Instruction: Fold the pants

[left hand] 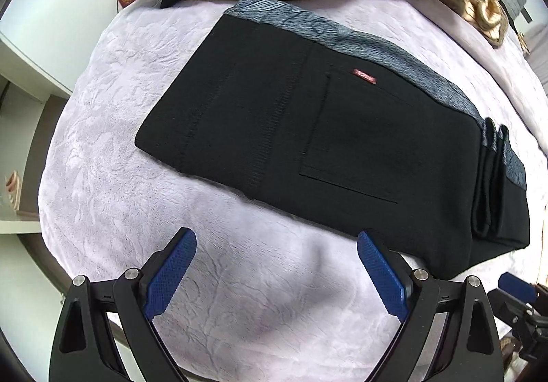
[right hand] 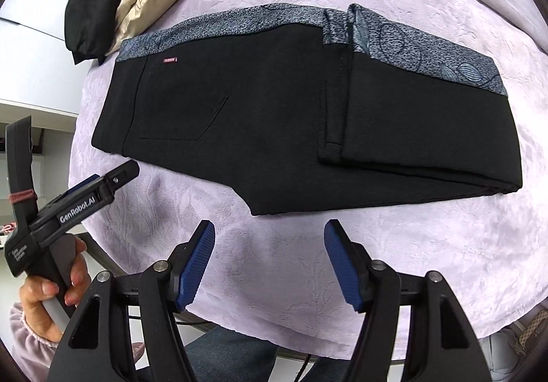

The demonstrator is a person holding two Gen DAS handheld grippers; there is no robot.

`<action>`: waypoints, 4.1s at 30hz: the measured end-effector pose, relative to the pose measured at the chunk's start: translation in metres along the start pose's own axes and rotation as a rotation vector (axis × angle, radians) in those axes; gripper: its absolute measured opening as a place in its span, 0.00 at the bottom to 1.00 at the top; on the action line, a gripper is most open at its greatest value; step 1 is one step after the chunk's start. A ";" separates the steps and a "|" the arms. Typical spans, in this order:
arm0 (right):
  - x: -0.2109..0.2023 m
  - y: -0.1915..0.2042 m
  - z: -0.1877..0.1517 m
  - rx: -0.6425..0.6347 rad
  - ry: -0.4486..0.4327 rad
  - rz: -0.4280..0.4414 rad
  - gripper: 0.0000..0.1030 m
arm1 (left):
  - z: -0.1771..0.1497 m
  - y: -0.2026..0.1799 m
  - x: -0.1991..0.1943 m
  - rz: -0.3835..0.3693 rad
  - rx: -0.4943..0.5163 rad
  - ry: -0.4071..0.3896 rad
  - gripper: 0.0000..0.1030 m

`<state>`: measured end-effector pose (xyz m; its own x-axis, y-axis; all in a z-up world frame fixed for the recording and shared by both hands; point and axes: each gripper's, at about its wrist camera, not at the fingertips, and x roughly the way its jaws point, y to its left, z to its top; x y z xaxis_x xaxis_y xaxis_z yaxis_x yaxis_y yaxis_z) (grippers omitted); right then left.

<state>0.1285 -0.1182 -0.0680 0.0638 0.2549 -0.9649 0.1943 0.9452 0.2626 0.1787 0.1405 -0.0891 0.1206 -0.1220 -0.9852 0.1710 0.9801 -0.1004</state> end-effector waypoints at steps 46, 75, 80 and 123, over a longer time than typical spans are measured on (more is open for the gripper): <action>0.028 0.015 0.009 -0.068 0.021 0.077 0.68 | 0.017 0.105 0.035 -0.495 -0.338 -0.072 0.93; -0.008 0.195 0.155 -0.492 0.147 0.276 0.69 | -0.023 -0.031 -0.010 0.381 0.387 -0.424 0.38; 0.042 0.264 0.151 -0.665 0.286 0.141 0.78 | -0.021 -0.030 -0.010 0.386 0.371 -0.425 0.38; 0.002 -0.337 0.015 0.398 -0.185 0.795 0.21 | -0.150 -0.376 -0.002 0.109 1.051 -0.351 0.43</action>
<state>0.0780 -0.4394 -0.1584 0.4728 0.7329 -0.4892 0.3476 0.3551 0.8678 -0.0325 -0.2046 -0.0703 0.4272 -0.2435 -0.8707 0.8657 0.3880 0.3162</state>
